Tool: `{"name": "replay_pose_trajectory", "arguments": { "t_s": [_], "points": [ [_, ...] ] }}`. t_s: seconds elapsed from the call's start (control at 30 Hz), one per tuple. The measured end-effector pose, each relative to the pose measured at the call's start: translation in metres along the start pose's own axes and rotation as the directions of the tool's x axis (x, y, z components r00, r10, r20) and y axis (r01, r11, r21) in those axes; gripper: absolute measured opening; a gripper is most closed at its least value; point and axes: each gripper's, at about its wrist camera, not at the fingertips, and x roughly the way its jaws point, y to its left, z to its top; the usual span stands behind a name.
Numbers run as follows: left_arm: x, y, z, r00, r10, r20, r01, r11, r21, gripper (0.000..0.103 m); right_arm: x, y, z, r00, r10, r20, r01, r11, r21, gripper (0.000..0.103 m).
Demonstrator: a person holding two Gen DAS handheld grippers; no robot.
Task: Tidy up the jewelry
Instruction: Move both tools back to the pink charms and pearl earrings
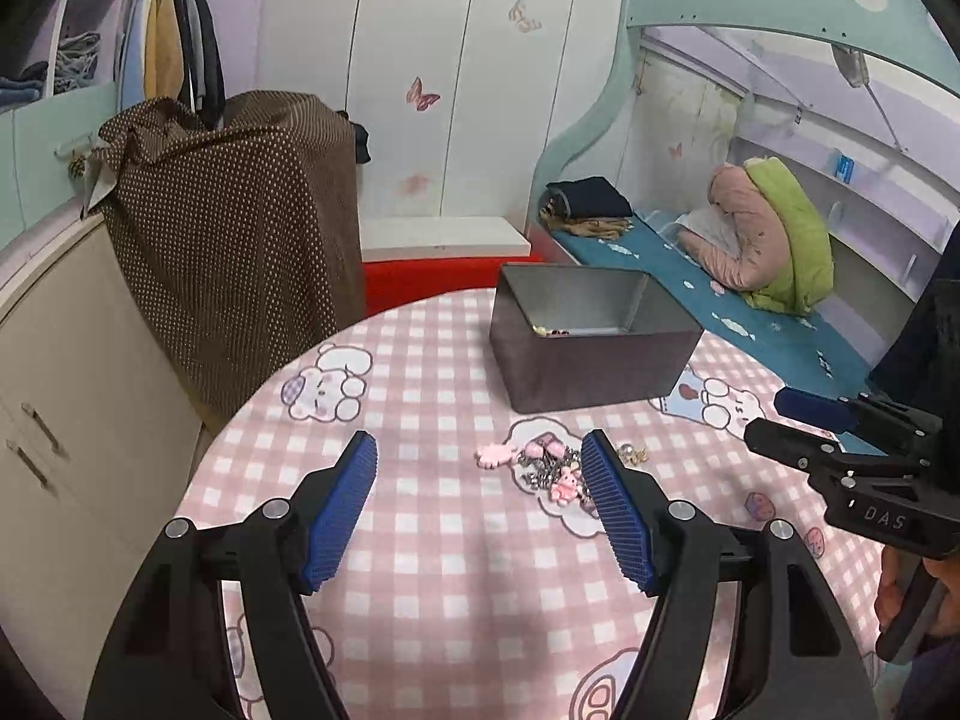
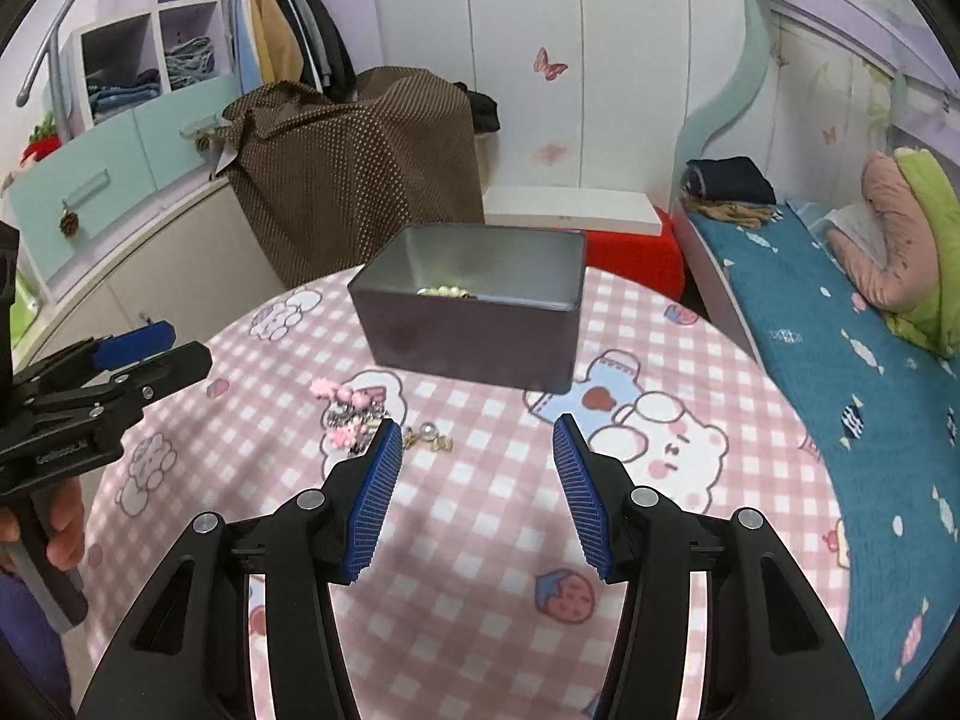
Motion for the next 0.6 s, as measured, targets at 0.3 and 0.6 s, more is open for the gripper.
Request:
{"name": "replay_pose_trajectory", "arguments": {
  "t_s": [0.3,0.6],
  "points": [
    [0.025,0.006,-0.006,0.998,-0.009,-0.061,0.011,0.999,0.035,0.068,0.033,0.014,-0.008,0.998,0.000,-0.061,-0.001,1.000,-0.007,0.052],
    [0.074,0.009,-0.006,0.986,-0.008,-0.164,0.029,0.992,0.122,0.067,0.062,0.024,-0.010,0.995,0.029,-0.100,-0.028,1.000,0.005,0.052]
  ]
}}
